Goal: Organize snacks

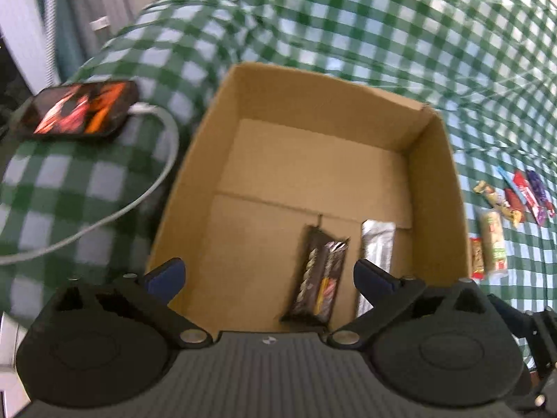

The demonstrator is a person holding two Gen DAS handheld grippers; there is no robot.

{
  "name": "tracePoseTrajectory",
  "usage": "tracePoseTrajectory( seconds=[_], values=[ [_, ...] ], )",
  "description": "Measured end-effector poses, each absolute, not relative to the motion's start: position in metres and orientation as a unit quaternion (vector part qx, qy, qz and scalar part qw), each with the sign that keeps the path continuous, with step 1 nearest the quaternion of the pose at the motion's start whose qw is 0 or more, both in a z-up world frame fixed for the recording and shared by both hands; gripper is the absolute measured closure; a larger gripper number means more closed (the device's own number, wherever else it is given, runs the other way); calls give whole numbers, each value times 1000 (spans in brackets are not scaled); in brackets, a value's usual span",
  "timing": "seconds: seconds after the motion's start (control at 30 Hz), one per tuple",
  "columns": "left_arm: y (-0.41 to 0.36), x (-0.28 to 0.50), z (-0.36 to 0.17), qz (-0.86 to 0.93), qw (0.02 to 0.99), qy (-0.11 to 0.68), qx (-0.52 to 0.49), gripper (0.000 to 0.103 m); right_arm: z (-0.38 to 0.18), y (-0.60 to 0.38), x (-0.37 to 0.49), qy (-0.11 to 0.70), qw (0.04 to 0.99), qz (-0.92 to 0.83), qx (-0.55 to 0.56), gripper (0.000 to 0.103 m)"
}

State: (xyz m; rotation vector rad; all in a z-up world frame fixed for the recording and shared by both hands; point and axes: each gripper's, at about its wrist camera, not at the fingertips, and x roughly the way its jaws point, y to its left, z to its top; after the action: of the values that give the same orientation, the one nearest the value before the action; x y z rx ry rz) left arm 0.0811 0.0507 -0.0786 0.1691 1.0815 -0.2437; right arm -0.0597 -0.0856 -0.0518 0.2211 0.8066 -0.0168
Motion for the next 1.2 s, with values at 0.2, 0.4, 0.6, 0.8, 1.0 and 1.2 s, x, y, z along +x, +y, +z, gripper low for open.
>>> tracePoseTrajectory(
  seconds=[0.2, 0.4, 0.6, 0.8, 1.0, 1.2],
  values=[
    [70, 46, -75, -107, 836, 532, 80, 0, -46, -93, -84, 416, 898, -36, 140, 10],
    [64, -4, -63, -149, 832, 524, 104, 0, -34, -85, -128, 410, 900, -51, 140, 7],
    [66, -46, -48, -163, 846, 494, 115, 0, -18, -71, -154, 393, 910, -52, 122, 5],
    [83, -66, -34, -160, 858, 478, 102, 0, -1, -59, -174, 373, 921, -50, 103, 4],
    [93, -79, -30, -158, 862, 472, 102, 0, 6, -54, -186, 367, 923, -57, 100, 3],
    [97, -86, -34, -163, 857, 478, 106, 0, 6, -52, -193, 380, 918, -62, 92, 2]
  ],
)
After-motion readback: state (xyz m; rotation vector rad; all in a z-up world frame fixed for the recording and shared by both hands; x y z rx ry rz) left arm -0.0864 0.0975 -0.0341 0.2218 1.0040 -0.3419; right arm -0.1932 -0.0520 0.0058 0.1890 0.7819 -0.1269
